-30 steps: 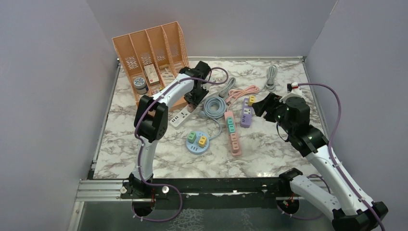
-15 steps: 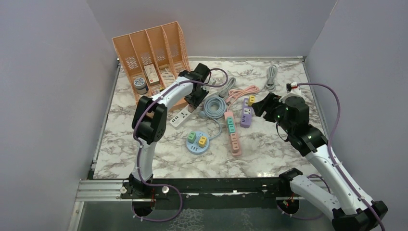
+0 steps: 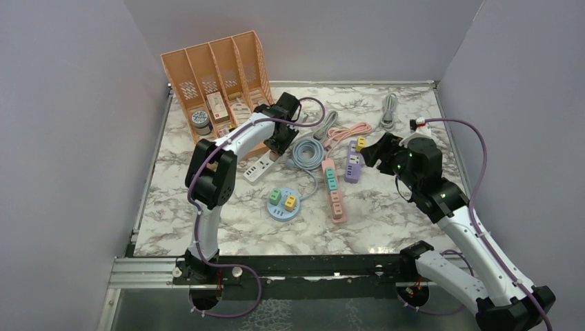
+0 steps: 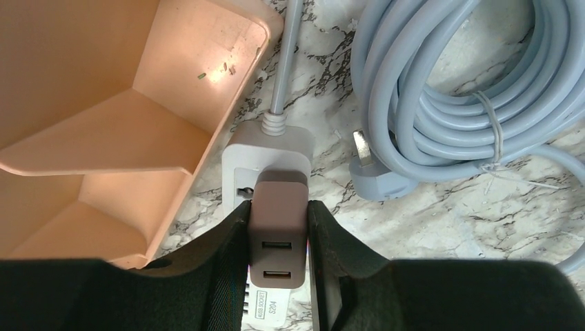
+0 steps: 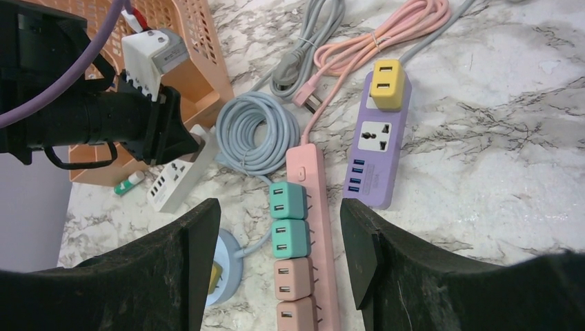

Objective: Insert the plug

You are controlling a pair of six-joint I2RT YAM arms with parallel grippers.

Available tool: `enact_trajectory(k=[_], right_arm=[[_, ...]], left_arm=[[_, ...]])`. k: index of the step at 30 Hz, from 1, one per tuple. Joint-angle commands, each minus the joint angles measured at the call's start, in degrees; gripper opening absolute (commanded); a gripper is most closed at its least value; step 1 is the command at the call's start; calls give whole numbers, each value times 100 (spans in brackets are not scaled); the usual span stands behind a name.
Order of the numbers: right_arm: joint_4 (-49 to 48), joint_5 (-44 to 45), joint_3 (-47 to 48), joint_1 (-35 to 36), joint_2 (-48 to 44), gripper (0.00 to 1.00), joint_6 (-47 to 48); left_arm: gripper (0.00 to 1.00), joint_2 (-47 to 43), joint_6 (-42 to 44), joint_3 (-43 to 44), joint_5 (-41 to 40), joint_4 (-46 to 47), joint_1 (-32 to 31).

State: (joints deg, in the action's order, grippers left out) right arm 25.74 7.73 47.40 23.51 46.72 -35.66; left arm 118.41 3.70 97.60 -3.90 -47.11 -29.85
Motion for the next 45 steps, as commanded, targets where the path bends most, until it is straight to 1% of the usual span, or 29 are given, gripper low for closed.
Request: enact_trajectory(k=[1,3,5,9,12,15,16,19,22,23,25,26,29,31,35,38,42,45], right_arm=[[-62,135,2,-22,18,64,70],[-66,126,6,-27,36,64,68],[-67,105,7,-26,45,64,55],[-47,72,6,-22,49,64,50],[-49,50,-44,-23,39,64,34],[-57,29,-92,-26,35,64,11],[-46,11,-100,-22,35,64,3],[-51,-27,-160,-22,31,64,-13],[-51,-85,-188,-24,52,64,-11],[-46,-90,-188,-22,55,64,-5],[-29,-95,-199,-22,63,64,10],[-17,-88,-204,-23,72,64,20],[67,-29,-216,-22,65,64,77],[166,74,-219,-22,51,64,114],[302,186,-260,-22,-48,64,217],[354,192,-297,-26,-107,64,260],[373,156,-311,-22,-136,64,253],[371,129,-306,-28,-154,64,252]], left_arm=[[40,-16,-262,-27,0,-473,58],[51,-265,-337,172,-6,-527,65],[58,-497,-416,296,-28,-551,74],[65,-1077,-722,182,-200,-541,91],[65,-1655,-1177,-201,-452,-432,123],[67,-2354,-1723,-956,-824,-199,135],[68,-2594,-1966,-1275,-1105,-148,143],[71,-3292,-2895,-2306,-1892,-63,261],[74,-3979,-3857,-3251,-2249,-70,373],[76,-4221,-4157,-3574,-2280,-70,408],[86,-4629,-4750,-4145,-2282,-69,464],[89,-4803,-5025,-4409,-2298,-70,503],[90,-5189,-5614,-5018,-2291,-117,657],[89,-5387,-6055,-5207,-2421,-318,771],[89,-5782,-6518,-5480,-2782,-417,935],[88,-5818,-6694,-5742,-2771,-391,1090],[81,-5679,-6716,-5900,-2791,-347,1234],[79,-5697,-6878,-6023,-2793,-338,1283]])
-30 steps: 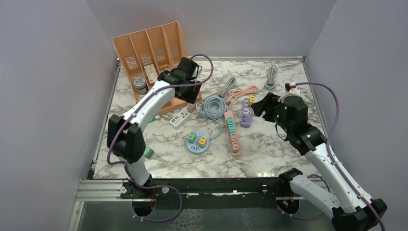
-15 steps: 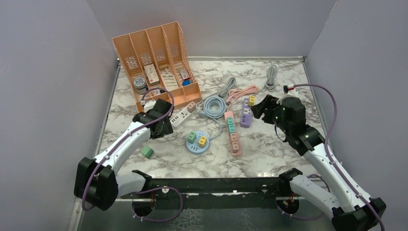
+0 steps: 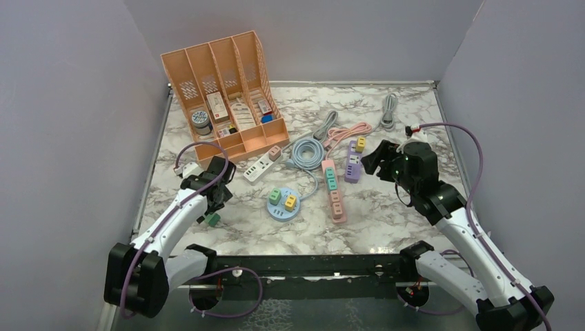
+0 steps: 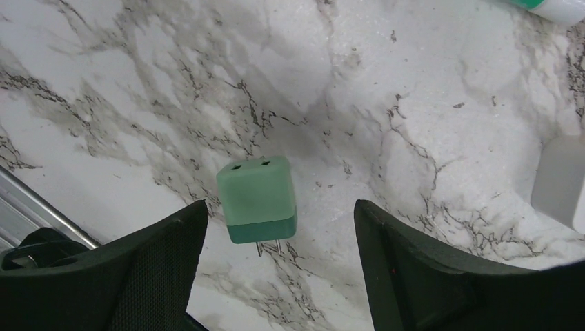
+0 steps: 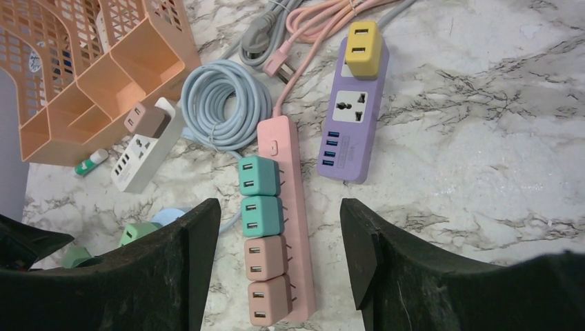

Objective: Insert the plug

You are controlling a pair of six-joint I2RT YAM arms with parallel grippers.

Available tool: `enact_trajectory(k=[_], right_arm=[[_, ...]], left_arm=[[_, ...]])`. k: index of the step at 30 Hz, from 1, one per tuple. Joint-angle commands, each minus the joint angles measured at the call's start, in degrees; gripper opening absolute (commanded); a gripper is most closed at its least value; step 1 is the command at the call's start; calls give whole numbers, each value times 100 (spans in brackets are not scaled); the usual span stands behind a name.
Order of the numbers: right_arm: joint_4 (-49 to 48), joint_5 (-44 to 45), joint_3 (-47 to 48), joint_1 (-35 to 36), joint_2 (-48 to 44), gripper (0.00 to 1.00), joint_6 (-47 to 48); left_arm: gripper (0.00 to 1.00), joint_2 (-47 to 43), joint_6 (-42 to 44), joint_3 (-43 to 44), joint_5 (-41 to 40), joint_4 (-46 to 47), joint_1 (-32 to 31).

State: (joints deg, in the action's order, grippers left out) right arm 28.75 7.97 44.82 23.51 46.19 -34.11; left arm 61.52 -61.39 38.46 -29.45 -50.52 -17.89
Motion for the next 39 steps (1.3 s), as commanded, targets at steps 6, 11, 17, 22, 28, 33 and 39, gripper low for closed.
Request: enact_trajectory(k=[6,11,17,22,28,33,39], right_arm=[[52,74,-47,-23,-128,64,89],[94,81,-13,-22,-168,64,50],[-36,-83,-67,-24,-222,64,38],[-354,-631,-132,-22,-121,64,48],[-1180,-2229,-184,-22,224,65,442],[-1718,-3002,-188,-15,686,65,265],[-2432,-3333,-282,224,1006,65,-17]], left_arm=[[64,-67,-543,-725,-52,604,140],[48,-16,-606,-939,20,873,163],[29,-365,-235,-602,17,930,163],[24,-590,-235,154,690,963,163],[24,-534,-420,965,1551,1141,105],[22,-246,-814,1164,2182,1746,-157],[22,355,-1492,1515,2357,2789,-1156]])
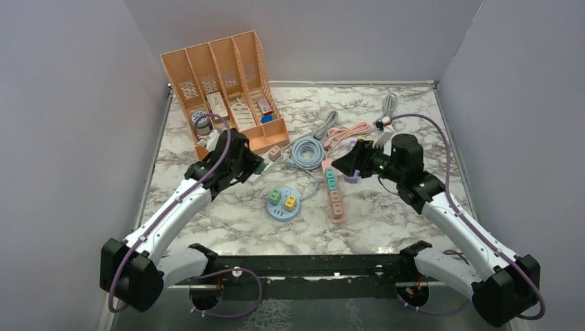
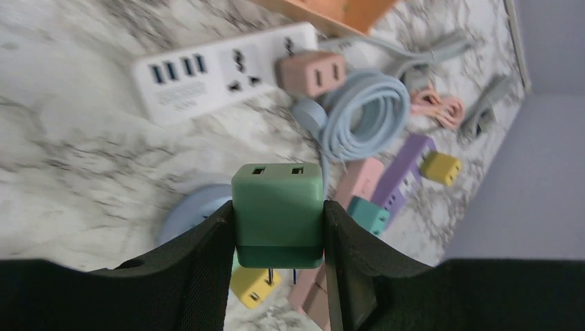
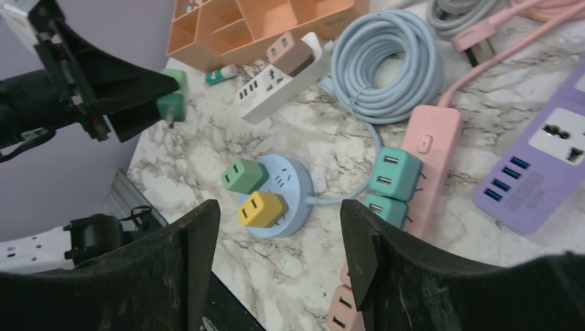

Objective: Insert the plug

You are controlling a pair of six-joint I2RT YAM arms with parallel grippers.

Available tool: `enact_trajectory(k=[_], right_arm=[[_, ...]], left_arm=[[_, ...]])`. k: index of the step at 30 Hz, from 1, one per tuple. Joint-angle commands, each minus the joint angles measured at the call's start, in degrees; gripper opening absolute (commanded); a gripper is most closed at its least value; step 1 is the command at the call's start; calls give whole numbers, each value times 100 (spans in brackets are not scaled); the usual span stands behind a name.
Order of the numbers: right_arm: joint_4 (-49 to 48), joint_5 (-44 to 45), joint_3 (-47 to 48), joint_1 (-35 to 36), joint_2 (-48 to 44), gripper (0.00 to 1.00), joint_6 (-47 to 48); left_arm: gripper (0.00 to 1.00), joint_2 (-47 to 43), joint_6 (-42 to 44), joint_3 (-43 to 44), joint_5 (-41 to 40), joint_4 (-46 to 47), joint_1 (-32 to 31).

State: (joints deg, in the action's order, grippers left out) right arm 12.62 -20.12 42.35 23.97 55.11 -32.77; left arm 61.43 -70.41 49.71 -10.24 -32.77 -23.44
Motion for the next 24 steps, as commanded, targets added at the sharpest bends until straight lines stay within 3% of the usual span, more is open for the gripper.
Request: enact_trajectory(k=[1,12,24], right_arm=[[-915,-500,-36,266,147,65,-150],[-1830,-265,-119,670,379,65,-168],[-1455,985,70,676,772,62,-297]], left_arm=[[22,482,-692,468,455,1177,-748],[22,1678,-1726,1100,610,2521,-1950],[24,2134,-2093,1472,804,2814,-2359]])
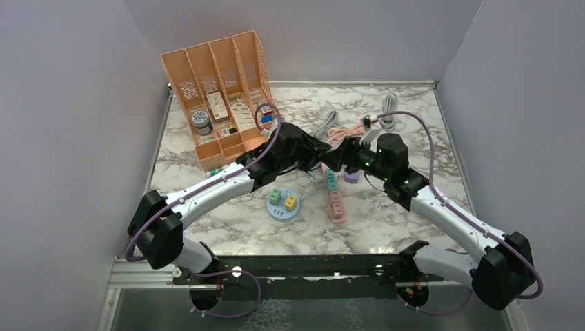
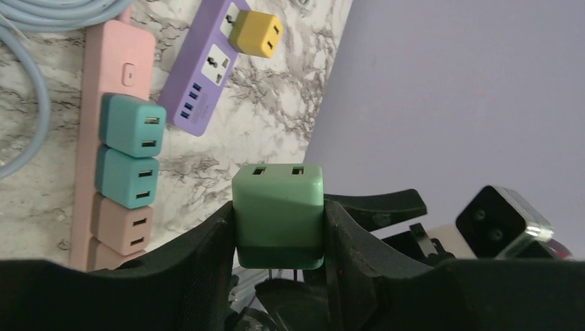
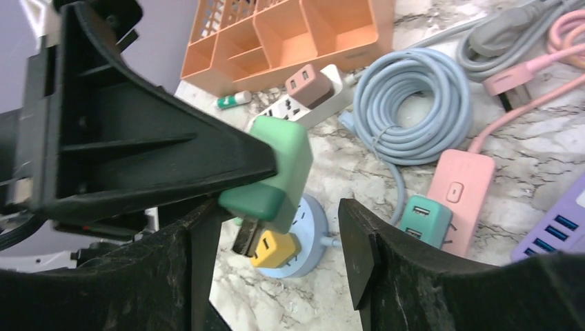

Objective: Insert the plug

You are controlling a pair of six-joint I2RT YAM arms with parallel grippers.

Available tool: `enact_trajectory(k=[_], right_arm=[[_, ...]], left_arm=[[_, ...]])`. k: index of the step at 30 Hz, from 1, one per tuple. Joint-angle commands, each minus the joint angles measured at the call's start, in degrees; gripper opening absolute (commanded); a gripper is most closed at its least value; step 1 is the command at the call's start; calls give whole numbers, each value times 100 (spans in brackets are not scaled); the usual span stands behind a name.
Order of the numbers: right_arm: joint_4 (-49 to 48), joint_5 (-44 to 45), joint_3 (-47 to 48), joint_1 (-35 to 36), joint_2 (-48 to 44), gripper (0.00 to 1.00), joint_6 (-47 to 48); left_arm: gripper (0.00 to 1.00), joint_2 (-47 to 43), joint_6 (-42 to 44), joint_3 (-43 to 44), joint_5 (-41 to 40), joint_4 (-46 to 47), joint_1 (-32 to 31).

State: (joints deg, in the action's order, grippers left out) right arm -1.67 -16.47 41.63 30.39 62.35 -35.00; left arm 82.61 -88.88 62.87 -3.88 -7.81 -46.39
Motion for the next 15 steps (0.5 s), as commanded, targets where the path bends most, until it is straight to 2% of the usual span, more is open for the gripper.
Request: enact_trajectory(k=[1,3,10,13,15], right_arm=[[-15,712,155,29,76,60,-95],[8,862,211,28,150,55,-144],[-166,762,298,28,258,27,-187],[-367,624,302,28,162,18,-95],[-440,491,313,28,73,15,-49]], left_arm=[[24,12,-297,137,210,335,-77],[25,3,-395,56,273,408,-108],[31,-138,-446,-94,299,456,-133],[38,-198,-447,-148,327,409,-132],[49,-234,-363,-152,307,306,-133]])
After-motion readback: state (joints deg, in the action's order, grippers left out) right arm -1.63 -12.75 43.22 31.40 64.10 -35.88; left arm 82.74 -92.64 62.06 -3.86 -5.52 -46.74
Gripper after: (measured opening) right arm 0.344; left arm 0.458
